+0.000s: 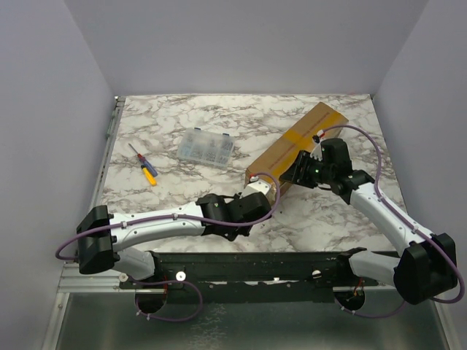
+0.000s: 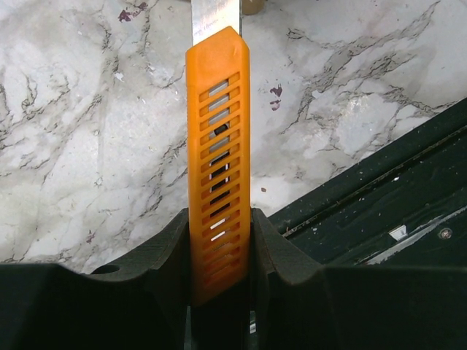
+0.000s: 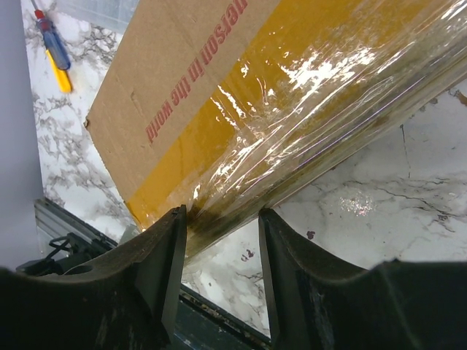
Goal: Unpack the express box
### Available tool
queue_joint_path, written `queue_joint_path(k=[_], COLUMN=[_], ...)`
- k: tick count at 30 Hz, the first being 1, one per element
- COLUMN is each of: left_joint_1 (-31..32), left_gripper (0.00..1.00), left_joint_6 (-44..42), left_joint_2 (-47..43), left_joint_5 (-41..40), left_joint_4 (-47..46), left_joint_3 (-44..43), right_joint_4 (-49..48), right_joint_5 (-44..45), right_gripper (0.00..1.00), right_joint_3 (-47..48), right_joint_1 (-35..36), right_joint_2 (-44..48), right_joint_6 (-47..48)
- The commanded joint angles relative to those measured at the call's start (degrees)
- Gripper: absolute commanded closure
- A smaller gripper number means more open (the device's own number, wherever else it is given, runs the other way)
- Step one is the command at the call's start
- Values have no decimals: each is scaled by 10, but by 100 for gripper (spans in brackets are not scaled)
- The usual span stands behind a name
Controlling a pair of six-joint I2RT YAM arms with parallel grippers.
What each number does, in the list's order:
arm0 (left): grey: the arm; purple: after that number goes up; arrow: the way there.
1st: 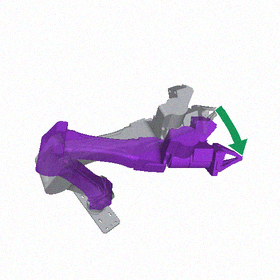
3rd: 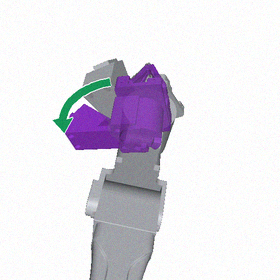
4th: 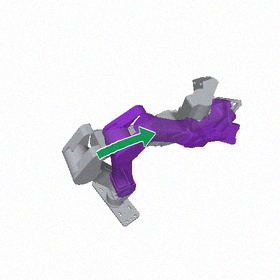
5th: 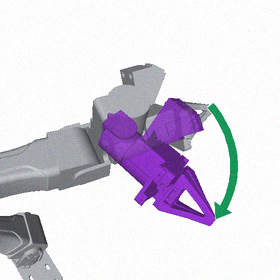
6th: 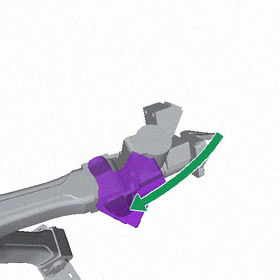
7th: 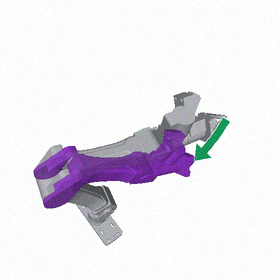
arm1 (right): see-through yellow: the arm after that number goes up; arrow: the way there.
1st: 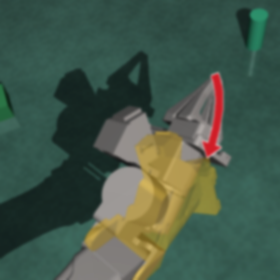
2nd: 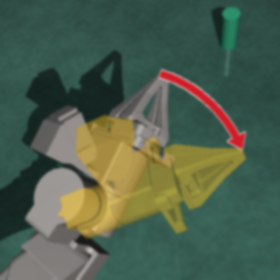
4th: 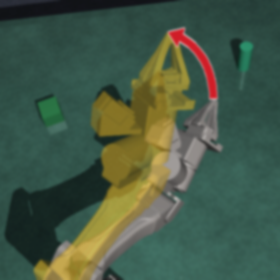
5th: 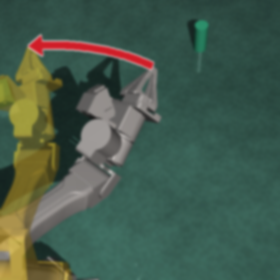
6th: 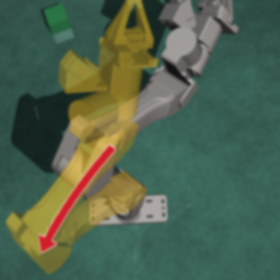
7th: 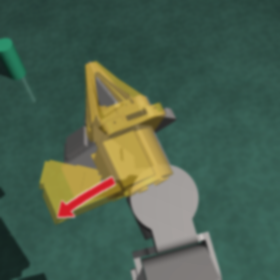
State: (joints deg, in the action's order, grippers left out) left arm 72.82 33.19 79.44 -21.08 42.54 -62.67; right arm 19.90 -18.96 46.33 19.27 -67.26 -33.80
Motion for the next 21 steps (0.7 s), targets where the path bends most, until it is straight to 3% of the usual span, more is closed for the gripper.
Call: queue_joint_path(k=[1, 12, 21], left_joint_1=[-13, -19, -25], left_gripper=[100, 100, 100], left_joint_6=[-26, -56, -58], left_joint_2=[10, 16, 41], left_joint_5=[61, 136, 120], left_joint_4=[-32, -77, -89], left_joint_3=[-21, -18, -29], right_joint_4=[-29, -130, -134], right_joint_5=[-42, -107, -94], right_gripper=[52, 56, 57], right_joint_3=[-24, -92, -99], right_joint_1=[2, 6, 11], right_joint_2=[-2, 10, 20], right_joint_6=[1, -83, -99])
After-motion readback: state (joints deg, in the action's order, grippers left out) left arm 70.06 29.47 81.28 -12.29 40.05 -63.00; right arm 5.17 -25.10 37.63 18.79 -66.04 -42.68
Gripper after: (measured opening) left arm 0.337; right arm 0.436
